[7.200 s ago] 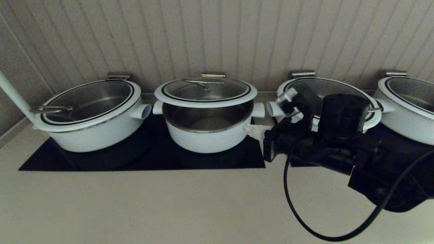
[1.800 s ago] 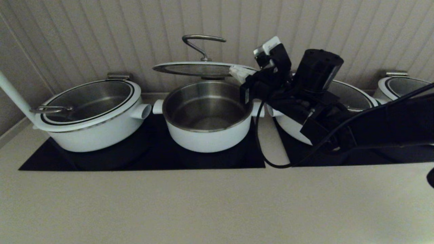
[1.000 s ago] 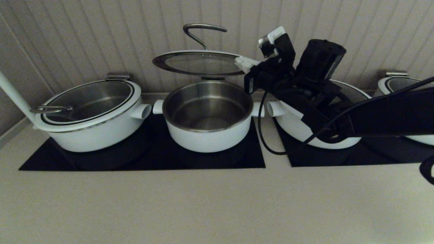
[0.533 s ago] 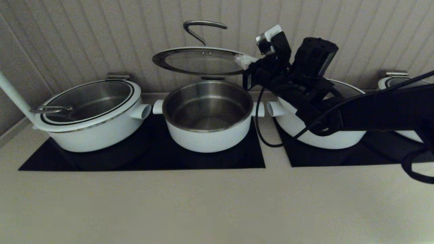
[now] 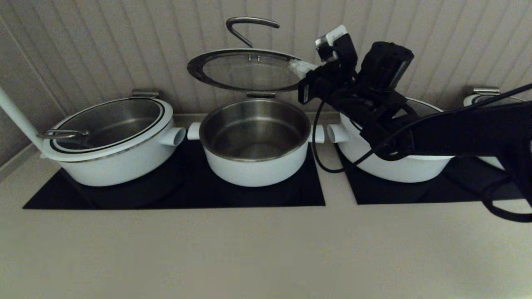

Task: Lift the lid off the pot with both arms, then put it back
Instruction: Open the pot lid completely

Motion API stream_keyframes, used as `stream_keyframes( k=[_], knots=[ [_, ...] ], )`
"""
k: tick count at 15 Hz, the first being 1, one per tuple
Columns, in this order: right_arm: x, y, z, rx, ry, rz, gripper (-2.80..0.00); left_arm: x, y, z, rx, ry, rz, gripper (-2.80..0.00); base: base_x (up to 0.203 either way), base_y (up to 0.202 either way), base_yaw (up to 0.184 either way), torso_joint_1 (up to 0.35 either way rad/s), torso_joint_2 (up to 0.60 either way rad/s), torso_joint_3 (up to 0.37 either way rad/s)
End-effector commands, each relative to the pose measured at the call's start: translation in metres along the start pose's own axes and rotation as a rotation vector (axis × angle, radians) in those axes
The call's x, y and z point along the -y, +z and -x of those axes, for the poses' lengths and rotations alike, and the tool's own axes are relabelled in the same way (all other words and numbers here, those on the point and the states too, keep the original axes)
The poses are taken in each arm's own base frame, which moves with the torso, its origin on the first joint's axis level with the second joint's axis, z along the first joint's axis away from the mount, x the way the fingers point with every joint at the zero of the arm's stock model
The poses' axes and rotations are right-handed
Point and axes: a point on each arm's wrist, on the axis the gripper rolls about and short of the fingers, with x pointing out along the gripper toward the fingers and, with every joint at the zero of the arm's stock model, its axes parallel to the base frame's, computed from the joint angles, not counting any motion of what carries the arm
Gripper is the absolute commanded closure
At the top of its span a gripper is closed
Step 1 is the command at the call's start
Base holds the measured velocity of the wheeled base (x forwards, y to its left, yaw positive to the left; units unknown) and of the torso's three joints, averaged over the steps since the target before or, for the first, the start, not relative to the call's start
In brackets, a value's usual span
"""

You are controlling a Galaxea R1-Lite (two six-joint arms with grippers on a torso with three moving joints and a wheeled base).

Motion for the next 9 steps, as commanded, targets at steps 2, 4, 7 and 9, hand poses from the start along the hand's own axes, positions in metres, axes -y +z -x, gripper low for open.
stream_keyframes(
  k=[2,4,7,9],
  knots=[
    [0.001,0.002,-0.004,0.013,-0.003,0.005,0.0,0.0,0.0,0.0,0.001,0.002,0.0,0.0,0.0,0.0,0.0,0.0,0.0,0.0],
    [0.004,0.008,-0.006,0.035,-0.006,0.01,0.0,0.0,0.0,0.0,0.001,0.002,0.0,0.0,0.0,0.0,0.0,0.0,0.0,0.0],
    [0.008,0.016,-0.012,0.062,-0.013,0.016,0.0,0.0,0.0,0.0,0.001,0.001,0.0,0.0,0.0,0.0,0.0,0.0,0.0,0.0],
    [0.01,0.02,-0.016,0.076,-0.017,0.019,0.0,0.0,0.0,0.0,0.001,0.002,0.0,0.0,0.0,0.0,0.0,0.0,0.0,0.0]
  ],
)
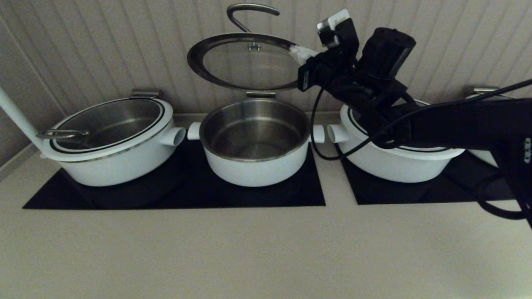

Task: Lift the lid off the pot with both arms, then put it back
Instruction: Open the pot lid completely

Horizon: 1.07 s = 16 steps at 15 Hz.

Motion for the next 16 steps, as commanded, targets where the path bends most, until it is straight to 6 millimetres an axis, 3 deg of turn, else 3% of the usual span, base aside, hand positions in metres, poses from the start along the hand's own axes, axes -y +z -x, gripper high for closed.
stream_keyframes(
  k=[1,16],
  knots=[
    [0.0009,0.0026,-0.003,0.014,0.0,0.005,0.0,0.0,0.0,0.0,0.001,0.001,0.0,0.0,0.0,0.0,0.0,0.0,0.0,0.0],
    [0.0005,0.0048,0.0005,-0.002,0.007,0.013,0.0,0.0,0.0,0.0,0.001,0.001,0.0,0.0,0.0,0.0,0.0,0.0,0.0,0.0]
  ],
)
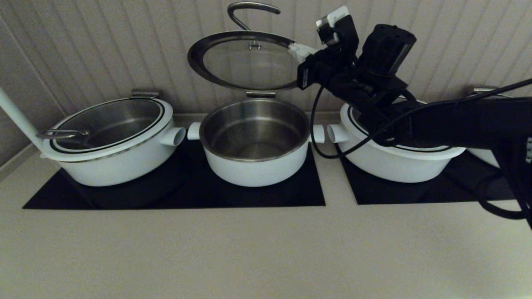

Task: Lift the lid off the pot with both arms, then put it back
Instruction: Open the pot lid completely

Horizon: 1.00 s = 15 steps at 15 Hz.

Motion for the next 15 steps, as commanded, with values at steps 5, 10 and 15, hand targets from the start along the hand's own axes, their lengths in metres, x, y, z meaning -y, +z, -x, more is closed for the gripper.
stream_keyframes(
  k=[5,10,15],
  knots=[
    [-0.003,0.002,0.01,-0.032,0.016,-0.004,0.0,0.0,0.0,0.0,0.0,0.001,0.0,0.0,0.0,0.0,0.0,0.0,0.0,0.0],
    [-0.006,0.003,0.018,-0.06,0.029,-0.011,0.0,0.0,0.0,0.0,0.0,0.001,0.0,0.0,0.0,0.0,0.0,0.0,0.0,0.0],
    [-0.007,0.006,0.026,-0.076,0.035,-0.015,0.0,0.0,0.0,0.0,0.0,0.0,0.0,0.0,0.0,0.0,0.0,0.0,0.0,0.0]
  ],
)
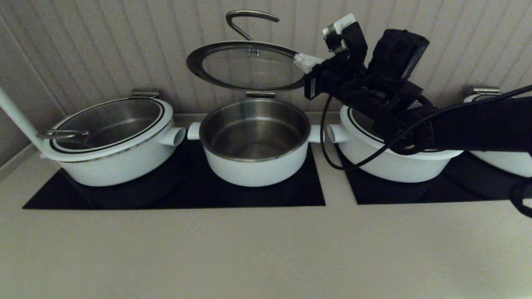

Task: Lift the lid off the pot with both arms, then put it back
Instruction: Open the pot lid completely, then close the pot lid

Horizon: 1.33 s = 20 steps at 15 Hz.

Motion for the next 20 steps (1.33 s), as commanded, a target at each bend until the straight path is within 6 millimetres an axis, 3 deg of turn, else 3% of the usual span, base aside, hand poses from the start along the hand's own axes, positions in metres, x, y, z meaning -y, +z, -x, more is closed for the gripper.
stream_keyframes(
  k=[1,11,20],
  knots=[
    [0.0,0.005,0.004,0.001,0.002,0.002,0.0,0.0,0.0,0.0,0.001,0.001,0.0,0.0,0.0,0.0,0.0,0.0,0.0,0.0],
    [-0.014,0.01,0.046,-0.096,0.051,-0.027,0.0,0.0,0.0,0.0,0.001,0.001,0.0,0.0,0.0,0.0,0.0,0.0,0.0,0.0],
    [-0.005,0.044,0.07,-0.111,0.062,-0.034,0.0,0.0,0.0,0.0,0.001,0.001,0.0,0.0,0.0,0.0,0.0,0.0,0.0,0.0]
  ],
)
